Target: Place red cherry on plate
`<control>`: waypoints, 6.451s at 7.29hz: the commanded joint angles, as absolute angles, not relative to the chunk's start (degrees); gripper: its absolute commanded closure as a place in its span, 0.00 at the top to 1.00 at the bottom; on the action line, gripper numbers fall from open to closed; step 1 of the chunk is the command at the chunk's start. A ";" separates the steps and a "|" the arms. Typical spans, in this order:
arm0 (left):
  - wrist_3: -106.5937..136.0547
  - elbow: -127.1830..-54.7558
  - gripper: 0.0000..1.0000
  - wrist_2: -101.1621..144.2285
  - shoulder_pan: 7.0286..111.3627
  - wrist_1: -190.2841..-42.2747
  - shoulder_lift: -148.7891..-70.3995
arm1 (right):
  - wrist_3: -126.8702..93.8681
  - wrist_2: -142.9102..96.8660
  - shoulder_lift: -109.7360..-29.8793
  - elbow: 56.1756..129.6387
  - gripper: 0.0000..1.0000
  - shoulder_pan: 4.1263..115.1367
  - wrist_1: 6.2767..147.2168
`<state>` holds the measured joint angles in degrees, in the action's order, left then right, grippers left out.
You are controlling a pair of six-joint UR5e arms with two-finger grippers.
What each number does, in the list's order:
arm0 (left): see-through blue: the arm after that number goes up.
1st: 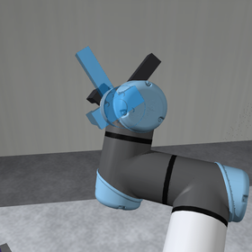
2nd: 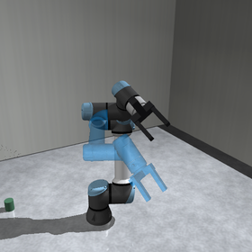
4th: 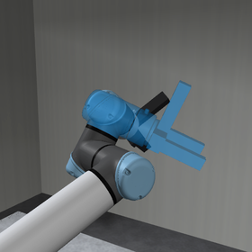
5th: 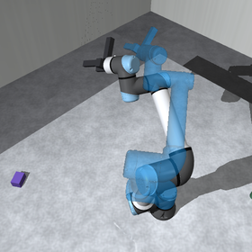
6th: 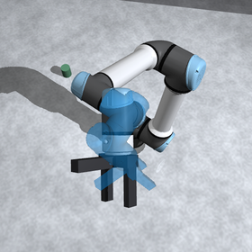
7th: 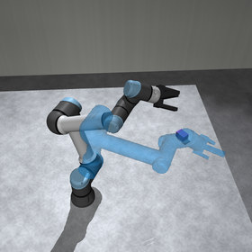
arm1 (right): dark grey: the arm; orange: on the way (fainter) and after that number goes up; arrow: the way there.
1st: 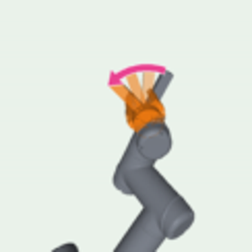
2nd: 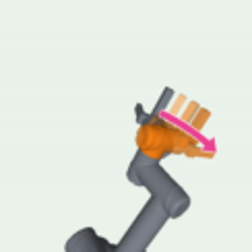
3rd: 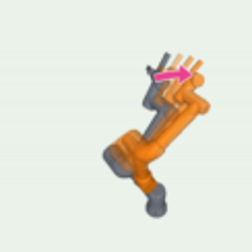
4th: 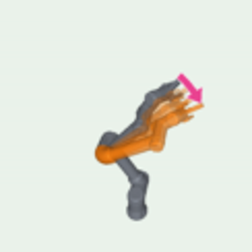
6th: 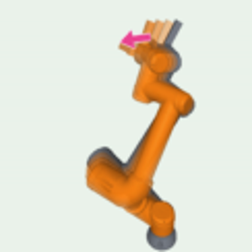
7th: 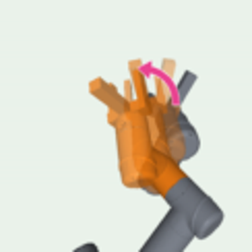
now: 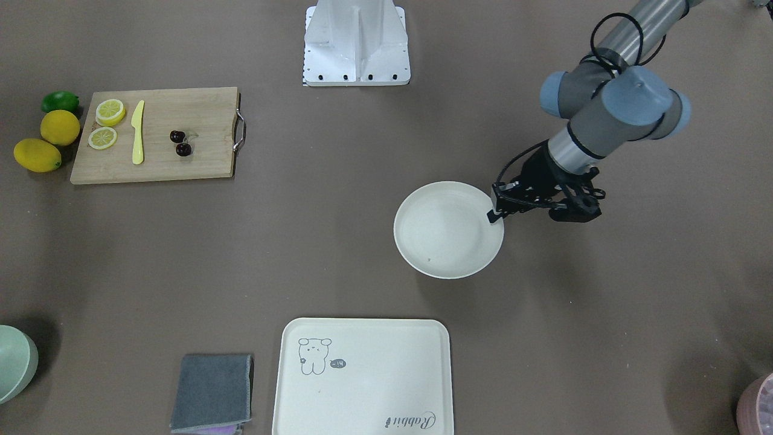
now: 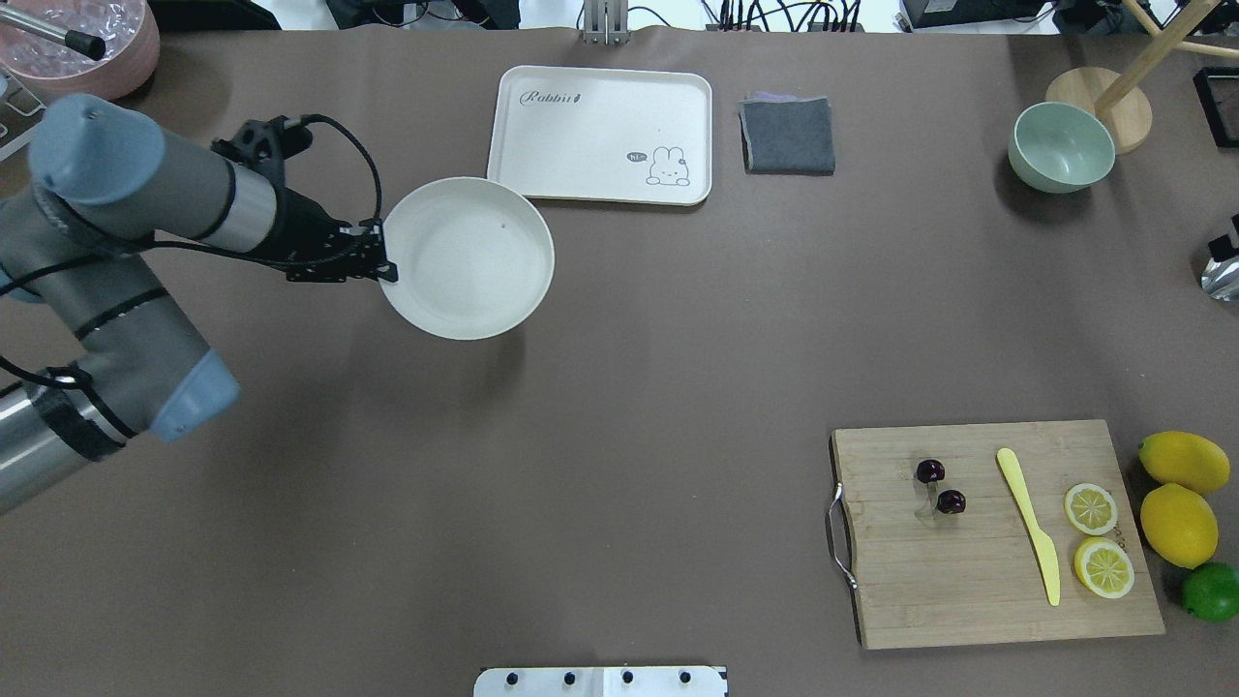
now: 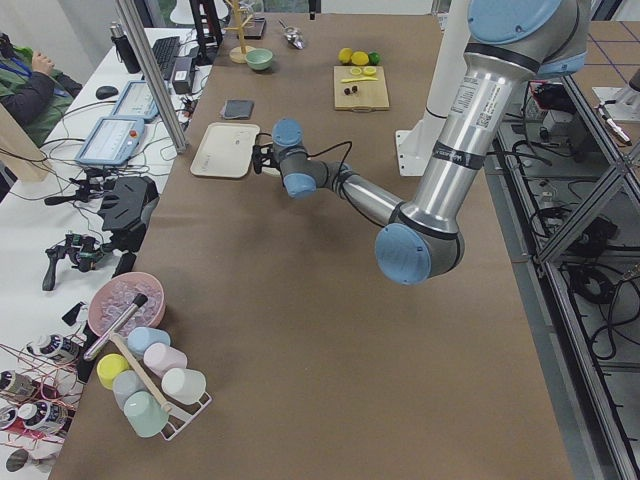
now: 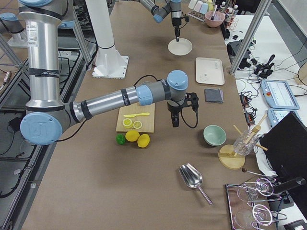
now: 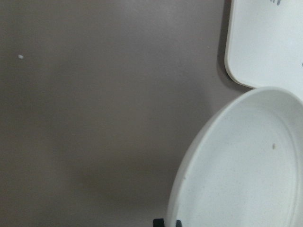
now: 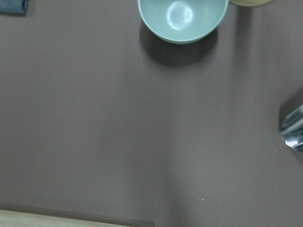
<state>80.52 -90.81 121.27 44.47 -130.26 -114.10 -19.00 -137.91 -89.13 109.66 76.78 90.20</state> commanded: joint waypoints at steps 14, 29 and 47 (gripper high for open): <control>78.58 -92.37 0.98 99.22 34.44 -125.87 -118.39 | -54.76 -117.96 -87.97 113.91 1.00 37.73 72.08; 74.53 -92.11 0.98 98.88 35.51 -122.17 -119.53 | -53.96 -122.68 -93.69 116.63 0.00 39.01 63.90; 57.48 -89.83 0.98 98.88 44.30 -122.78 -111.89 | -62.14 -101.60 -44.91 88.83 1.00 23.99 84.87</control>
